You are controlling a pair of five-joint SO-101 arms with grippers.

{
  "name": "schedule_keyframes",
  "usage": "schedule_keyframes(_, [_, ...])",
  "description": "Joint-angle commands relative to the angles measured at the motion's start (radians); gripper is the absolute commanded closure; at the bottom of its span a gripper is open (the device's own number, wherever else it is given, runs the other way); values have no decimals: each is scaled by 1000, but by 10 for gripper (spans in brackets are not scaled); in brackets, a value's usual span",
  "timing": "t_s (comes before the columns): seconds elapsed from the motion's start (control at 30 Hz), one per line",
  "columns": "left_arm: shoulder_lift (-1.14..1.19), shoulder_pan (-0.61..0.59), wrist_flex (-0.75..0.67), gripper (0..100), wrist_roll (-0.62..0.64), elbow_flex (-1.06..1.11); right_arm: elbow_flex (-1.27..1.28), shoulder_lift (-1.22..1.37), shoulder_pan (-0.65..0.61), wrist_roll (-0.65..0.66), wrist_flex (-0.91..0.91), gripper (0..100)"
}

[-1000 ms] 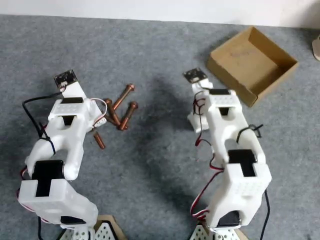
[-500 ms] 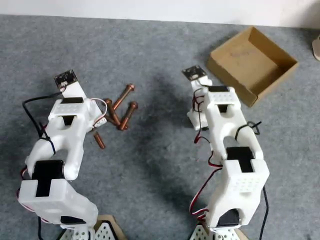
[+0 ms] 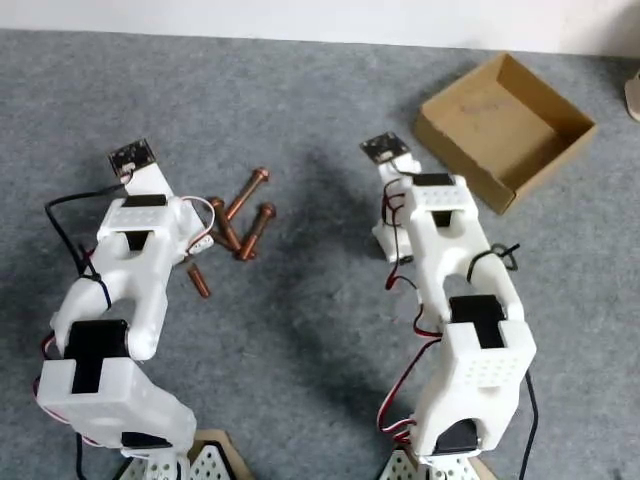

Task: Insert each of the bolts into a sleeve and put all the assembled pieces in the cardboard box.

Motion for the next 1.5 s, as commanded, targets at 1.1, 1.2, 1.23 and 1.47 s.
schedule_keyframes(1.1, [-335,286,52,996,-34,-36,1202,-1339,-99,-170,-588,994])
schedule_keyframes(1.2, [-390,344,117,996,-34,-88,1256,-1391,-102,-170,-628,994])
schedule_keyframes(1.23, [-398,358,123,996,-34,-96,1274,-1406,-111,-169,-642,994])
schedule_keyframes(1.47, [-409,377,-18,996,-43,-16,1362,-1547,-170,-167,-647,994])
